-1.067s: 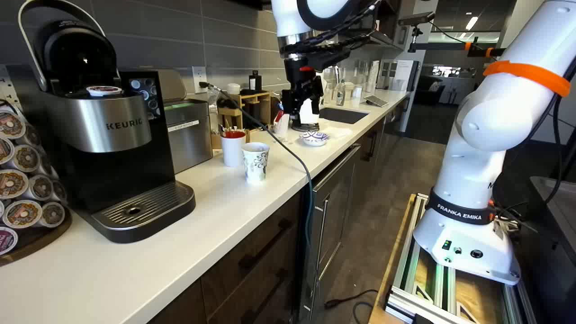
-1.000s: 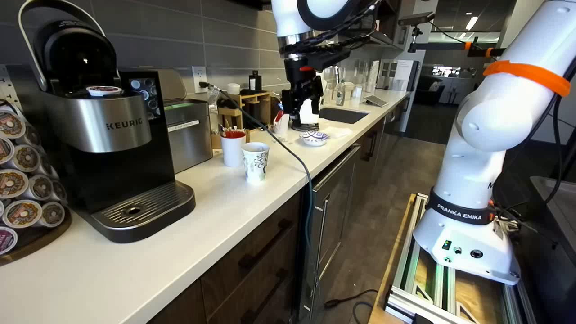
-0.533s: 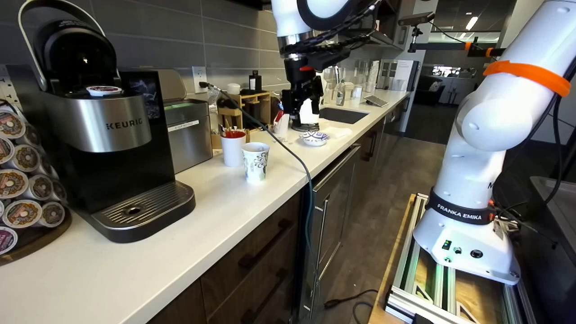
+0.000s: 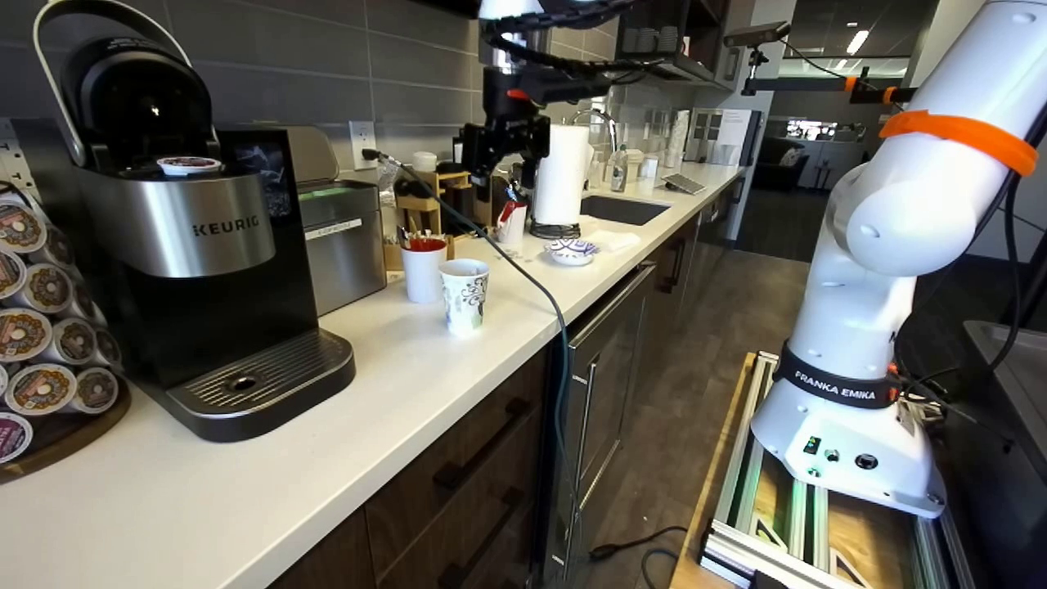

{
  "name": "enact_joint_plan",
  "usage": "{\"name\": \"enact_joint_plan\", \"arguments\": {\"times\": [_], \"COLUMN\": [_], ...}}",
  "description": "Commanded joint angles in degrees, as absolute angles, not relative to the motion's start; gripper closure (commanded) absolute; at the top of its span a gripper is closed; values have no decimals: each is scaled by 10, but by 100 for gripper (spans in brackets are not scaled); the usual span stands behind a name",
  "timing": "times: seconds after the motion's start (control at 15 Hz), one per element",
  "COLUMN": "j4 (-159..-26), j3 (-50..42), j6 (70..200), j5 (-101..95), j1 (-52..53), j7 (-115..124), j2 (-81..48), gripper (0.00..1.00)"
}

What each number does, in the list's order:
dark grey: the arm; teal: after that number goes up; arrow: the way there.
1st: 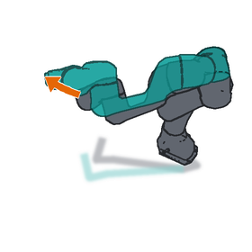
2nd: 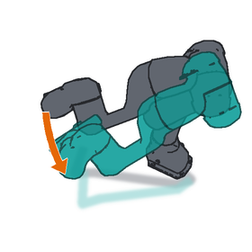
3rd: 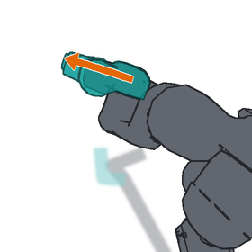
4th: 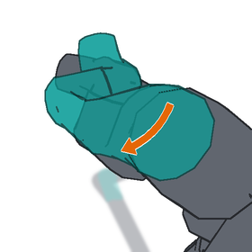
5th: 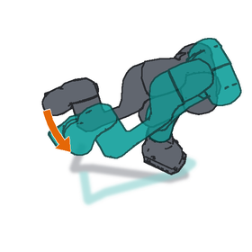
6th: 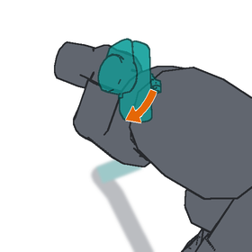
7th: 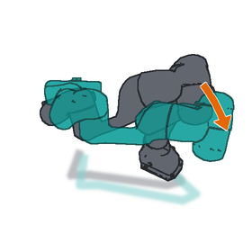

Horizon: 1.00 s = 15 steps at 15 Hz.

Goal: Remove the silver spoon from the mug on the left and put it in the coffee cup.

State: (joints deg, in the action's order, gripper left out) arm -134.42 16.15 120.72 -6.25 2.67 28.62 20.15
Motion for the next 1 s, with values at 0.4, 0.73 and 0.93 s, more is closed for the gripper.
{"name": "enact_joint_plan", "arguments": {"times": [0.4, 0.73, 0.93], "j4": [-1210, -1140, -1155], "j3": [209, 171, 144], "j6": [1374, 1331, 1342], "j5": [-276, -415, -387], "j1": [13, 50, 69], "j7": [463, 470, 454], "j2": [58, -33, -24], "gripper": [0, 0, 0]}}
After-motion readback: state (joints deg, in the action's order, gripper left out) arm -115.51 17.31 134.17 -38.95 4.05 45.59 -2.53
